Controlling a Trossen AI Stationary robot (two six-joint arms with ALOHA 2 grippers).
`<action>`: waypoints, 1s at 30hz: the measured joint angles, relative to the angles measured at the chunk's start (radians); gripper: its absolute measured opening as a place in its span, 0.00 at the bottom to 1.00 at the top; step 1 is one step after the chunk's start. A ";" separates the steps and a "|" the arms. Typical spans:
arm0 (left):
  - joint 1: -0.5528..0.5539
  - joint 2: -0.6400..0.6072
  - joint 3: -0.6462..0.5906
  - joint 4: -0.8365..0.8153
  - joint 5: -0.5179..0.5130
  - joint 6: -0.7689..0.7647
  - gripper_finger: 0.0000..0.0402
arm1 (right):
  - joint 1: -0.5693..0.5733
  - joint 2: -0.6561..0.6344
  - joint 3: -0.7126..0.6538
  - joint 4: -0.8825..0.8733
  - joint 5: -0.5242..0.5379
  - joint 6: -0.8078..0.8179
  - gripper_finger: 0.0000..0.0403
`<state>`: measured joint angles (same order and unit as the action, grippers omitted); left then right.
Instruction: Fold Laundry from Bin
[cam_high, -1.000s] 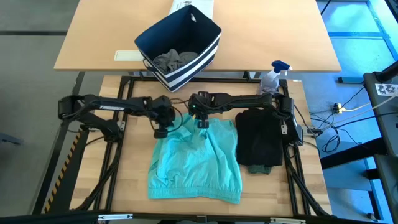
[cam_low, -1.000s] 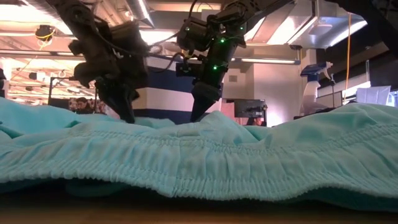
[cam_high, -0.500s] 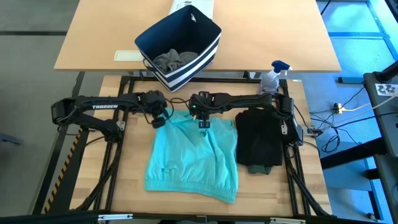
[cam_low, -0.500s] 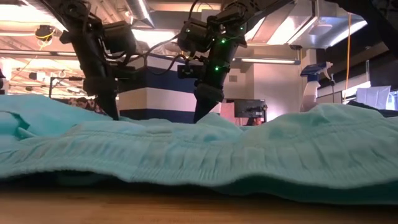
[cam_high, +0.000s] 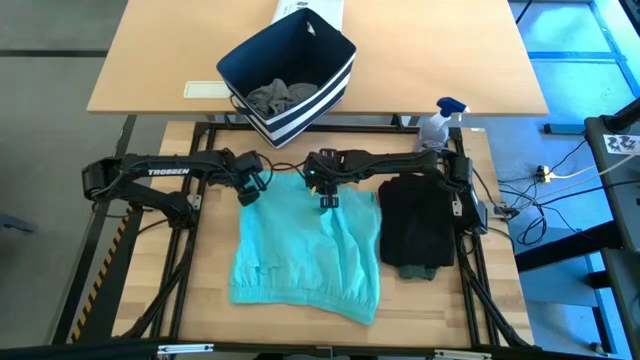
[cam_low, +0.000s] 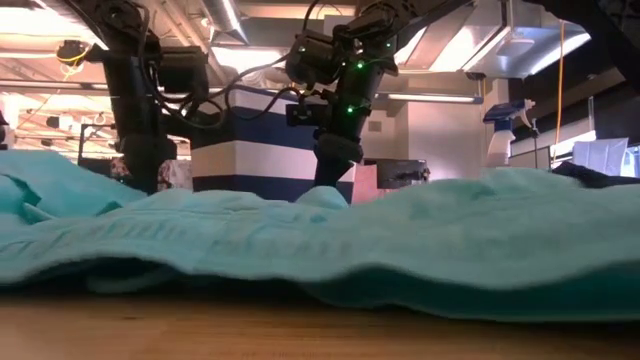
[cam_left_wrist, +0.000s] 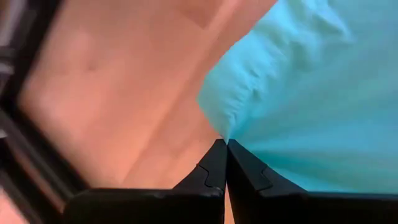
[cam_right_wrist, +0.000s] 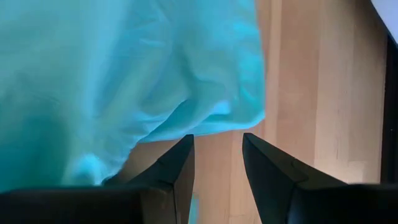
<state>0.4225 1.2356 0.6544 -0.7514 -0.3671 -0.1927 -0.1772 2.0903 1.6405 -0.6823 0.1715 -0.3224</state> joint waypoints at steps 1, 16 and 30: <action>0.000 -0.002 0.000 0.003 -0.009 0.000 0.00 | 0.000 0.000 0.000 0.000 0.000 0.000 0.34; -0.028 -0.008 0.070 0.040 0.095 0.175 0.22 | 0.001 0.000 0.000 -0.047 0.020 0.005 0.34; -0.332 -0.007 0.133 0.053 0.307 0.108 0.33 | 0.131 -0.055 0.000 -0.238 0.180 0.173 0.34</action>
<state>0.0908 1.2284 0.7878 -0.6983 -0.0599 -0.0851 -0.0465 2.0356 1.6409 -0.9203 0.3515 -0.1490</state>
